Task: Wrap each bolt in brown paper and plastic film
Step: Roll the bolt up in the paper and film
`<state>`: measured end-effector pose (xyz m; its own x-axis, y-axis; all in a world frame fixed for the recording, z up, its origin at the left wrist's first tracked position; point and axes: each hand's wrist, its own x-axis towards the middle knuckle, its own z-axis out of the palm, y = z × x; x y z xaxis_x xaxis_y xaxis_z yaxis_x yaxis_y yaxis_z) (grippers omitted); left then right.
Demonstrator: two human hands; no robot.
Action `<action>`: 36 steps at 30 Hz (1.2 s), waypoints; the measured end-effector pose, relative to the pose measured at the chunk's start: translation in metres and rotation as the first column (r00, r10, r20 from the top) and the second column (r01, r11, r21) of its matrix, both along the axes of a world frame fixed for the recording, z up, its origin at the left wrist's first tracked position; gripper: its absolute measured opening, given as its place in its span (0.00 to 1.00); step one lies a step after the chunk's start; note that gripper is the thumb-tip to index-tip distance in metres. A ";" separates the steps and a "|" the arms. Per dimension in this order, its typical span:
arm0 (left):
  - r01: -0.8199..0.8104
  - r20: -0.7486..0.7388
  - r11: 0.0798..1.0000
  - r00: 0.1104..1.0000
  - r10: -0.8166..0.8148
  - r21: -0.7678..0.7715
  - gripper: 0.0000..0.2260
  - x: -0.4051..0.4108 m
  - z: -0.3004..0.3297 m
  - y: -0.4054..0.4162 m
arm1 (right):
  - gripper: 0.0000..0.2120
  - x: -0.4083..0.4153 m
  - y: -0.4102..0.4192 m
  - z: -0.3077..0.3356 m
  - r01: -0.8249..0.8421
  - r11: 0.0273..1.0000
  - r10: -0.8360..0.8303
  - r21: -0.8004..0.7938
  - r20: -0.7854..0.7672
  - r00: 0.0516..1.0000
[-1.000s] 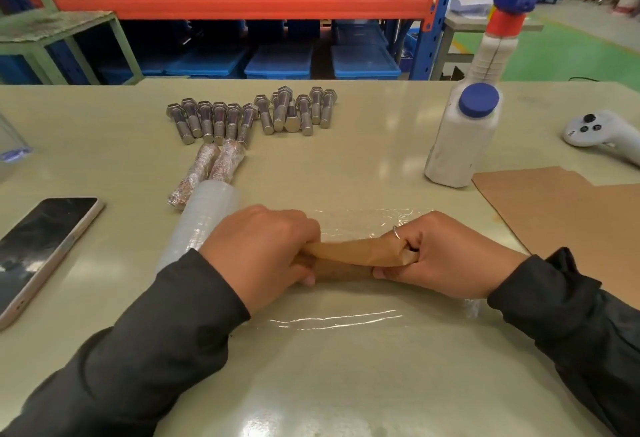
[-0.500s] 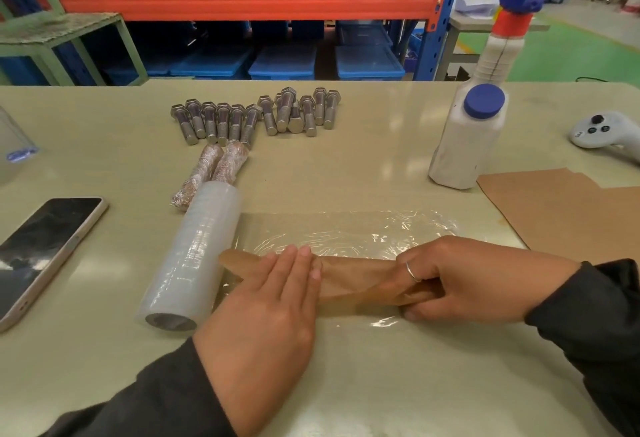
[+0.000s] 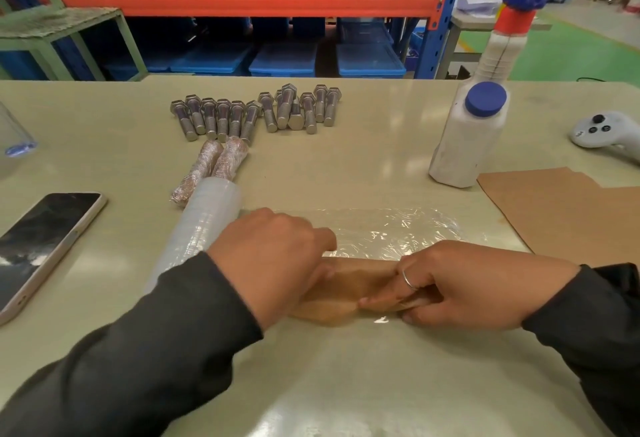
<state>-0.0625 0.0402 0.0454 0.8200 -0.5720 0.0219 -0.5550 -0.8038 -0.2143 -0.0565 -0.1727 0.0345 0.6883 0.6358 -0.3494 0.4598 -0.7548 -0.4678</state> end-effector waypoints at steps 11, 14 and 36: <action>-0.045 -0.265 0.998 0.964 0.034 -0.035 0.19 0.027 -0.016 0.000 | 0.20 0.000 -0.002 0.002 -0.004 1.000 0.005 0.008 -0.072 0.997; -0.025 -0.245 0.996 0.969 0.002 -0.090 0.17 0.027 -0.022 0.004 | 0.25 0.000 -0.003 0.004 0.019 0.999 -0.014 0.041 -0.114 0.993; 0.006 -0.074 0.928 0.997 -0.036 -0.371 0.13 0.029 -0.028 0.017 | 0.12 0.004 0.012 -0.015 0.257 0.964 -0.220 0.067 0.740 0.635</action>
<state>-0.0336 0.0572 0.0170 0.8157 -0.5525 0.1716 -0.5754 -0.8055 0.1415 -0.0522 -0.1609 0.0198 0.8548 0.4098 0.3184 0.4390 -0.8982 -0.0228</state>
